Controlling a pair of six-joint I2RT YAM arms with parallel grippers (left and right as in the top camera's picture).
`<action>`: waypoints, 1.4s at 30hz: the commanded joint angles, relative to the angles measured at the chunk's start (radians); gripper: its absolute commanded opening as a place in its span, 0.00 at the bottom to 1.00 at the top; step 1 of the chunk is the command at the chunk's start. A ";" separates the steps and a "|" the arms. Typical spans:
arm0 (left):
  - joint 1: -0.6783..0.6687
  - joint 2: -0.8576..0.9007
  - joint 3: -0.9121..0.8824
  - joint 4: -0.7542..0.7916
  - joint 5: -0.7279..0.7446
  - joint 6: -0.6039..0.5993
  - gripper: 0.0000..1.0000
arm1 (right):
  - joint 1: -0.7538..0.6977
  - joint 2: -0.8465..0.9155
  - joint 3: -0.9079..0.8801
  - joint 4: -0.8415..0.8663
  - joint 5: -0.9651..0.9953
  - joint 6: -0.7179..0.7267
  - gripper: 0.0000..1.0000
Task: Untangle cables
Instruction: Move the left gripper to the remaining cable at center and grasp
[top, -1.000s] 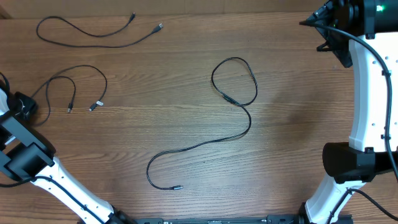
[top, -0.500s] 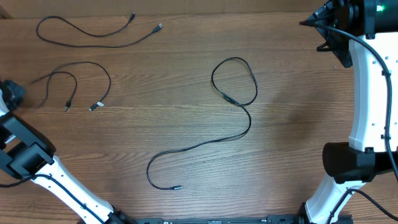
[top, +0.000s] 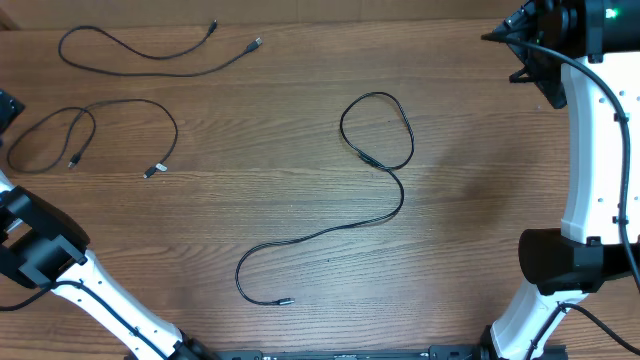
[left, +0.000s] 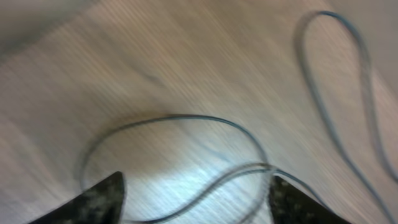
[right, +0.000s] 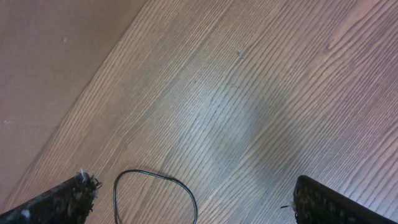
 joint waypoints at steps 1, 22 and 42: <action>-0.015 0.002 0.014 -0.010 0.294 0.035 0.76 | -0.002 0.000 0.010 0.002 0.014 -0.003 1.00; -0.755 0.010 0.010 -0.256 0.131 0.040 0.86 | -0.002 0.000 0.010 0.002 0.014 -0.003 1.00; -1.259 0.010 -0.250 -0.127 -0.065 -0.467 0.81 | -0.002 0.000 0.010 0.002 0.014 -0.003 1.00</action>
